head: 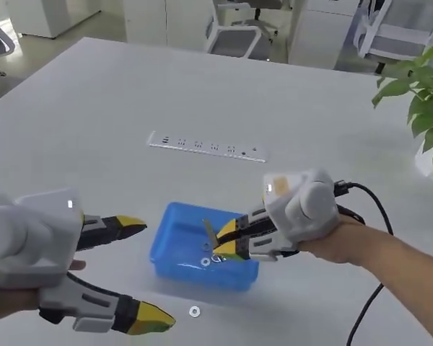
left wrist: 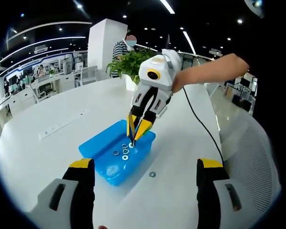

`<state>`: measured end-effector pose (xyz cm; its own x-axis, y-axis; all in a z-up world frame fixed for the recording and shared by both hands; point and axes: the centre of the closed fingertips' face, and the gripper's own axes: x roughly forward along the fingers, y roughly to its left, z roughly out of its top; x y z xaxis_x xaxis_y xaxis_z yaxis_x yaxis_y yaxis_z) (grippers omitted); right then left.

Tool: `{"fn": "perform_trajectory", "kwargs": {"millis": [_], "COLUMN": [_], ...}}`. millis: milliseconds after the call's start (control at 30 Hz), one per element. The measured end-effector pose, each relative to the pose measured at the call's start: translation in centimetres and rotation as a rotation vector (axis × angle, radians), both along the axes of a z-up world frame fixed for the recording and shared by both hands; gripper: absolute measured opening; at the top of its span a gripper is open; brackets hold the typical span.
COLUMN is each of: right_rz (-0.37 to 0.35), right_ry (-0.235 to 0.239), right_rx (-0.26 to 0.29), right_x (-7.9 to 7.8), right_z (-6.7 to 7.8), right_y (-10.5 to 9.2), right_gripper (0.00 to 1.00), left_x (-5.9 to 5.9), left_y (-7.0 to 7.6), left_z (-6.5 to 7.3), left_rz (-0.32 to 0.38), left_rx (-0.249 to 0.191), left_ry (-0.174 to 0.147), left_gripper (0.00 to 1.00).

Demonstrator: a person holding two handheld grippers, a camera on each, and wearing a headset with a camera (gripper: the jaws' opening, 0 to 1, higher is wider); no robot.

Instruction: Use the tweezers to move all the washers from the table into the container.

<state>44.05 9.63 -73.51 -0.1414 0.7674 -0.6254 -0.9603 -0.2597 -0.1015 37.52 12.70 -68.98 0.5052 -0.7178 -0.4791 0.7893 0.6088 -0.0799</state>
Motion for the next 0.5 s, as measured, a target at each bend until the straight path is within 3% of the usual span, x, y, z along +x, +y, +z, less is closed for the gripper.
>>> {"fn": "perform_trajectory", "kwargs": {"millis": [300, 500], "right_rz": [-0.003, -0.002], "right_ry": [0.023, 0.035], "right_rx": [-0.006, -0.007], "right_x": [0.4, 0.5], "right_z": [-1.6, -2.1], "right_y": [-0.2, -0.2], "right_gripper": [0.07, 0.07], "left_x": [1.4, 2.5], "left_y": [-0.4, -0.8], "left_z": [-0.1, -0.2], "left_rz": [-0.018, -0.049], "left_rx": [0.0, 0.012], "left_ry": [-0.006, -0.019], "left_gripper": [0.88, 0.78]}}
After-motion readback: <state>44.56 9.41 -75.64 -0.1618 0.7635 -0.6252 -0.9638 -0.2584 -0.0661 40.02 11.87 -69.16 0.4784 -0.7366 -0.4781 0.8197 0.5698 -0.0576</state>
